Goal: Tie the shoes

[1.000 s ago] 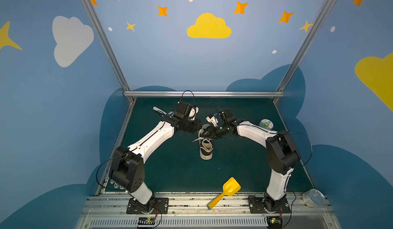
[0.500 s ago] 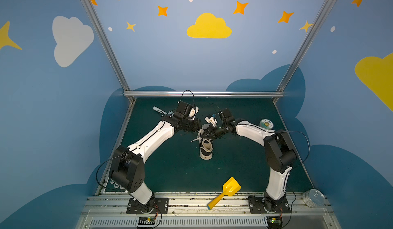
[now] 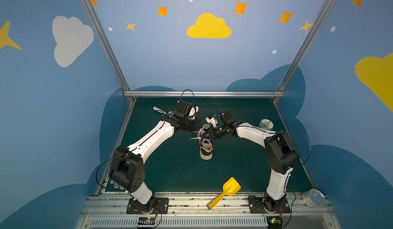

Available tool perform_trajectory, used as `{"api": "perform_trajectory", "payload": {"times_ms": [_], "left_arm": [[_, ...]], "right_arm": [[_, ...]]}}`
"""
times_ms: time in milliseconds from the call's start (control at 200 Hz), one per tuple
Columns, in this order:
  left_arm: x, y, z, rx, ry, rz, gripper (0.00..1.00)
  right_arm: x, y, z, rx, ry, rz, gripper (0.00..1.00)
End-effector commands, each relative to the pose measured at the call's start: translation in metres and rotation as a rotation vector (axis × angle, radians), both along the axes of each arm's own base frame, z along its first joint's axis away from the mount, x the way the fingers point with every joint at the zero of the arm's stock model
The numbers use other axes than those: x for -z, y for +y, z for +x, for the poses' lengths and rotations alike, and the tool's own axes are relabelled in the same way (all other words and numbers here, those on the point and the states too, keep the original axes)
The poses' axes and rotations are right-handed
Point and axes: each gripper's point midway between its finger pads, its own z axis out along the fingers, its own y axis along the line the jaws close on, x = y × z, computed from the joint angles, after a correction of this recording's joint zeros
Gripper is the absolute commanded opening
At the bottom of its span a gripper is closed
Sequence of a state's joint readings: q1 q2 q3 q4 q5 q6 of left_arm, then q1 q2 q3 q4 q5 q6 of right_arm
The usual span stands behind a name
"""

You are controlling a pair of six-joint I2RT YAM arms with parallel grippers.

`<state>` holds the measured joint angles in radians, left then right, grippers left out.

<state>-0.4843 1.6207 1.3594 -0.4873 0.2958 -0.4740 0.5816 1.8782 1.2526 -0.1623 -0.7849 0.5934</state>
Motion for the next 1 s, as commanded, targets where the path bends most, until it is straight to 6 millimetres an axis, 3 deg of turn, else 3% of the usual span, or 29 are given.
{"api": "perform_trajectory", "payload": {"times_ms": [0, 175, 375, 646, 996], "left_arm": [[-0.022, 0.003, -0.002, 0.002, -0.034, -0.024, 0.03], [-0.022, 0.002, -0.003, 0.004, -0.033, -0.025, 0.03], [-0.021, 0.003, -0.003, 0.002, -0.034, -0.024, 0.03], [-0.027, 0.006, 0.004, -0.008, -0.052, -0.03, 0.03], [-0.024, 0.009, 0.008, -0.013, -0.045, -0.025, 0.03]], "right_arm": [[-0.031, 0.004, 0.011, 0.056, -0.09, 0.057, 0.0], [-0.026, 0.014, 0.017, 0.05, -0.062, 0.067, 0.0], [-0.023, 0.021, 0.01, 0.001, -0.066, 0.05, 0.0], [0.014, 0.006, -0.015, -0.009, -0.005, -0.106, 0.0], [-0.003, 0.017, -0.05, -0.127, -0.044, -0.015, 0.0]]}}
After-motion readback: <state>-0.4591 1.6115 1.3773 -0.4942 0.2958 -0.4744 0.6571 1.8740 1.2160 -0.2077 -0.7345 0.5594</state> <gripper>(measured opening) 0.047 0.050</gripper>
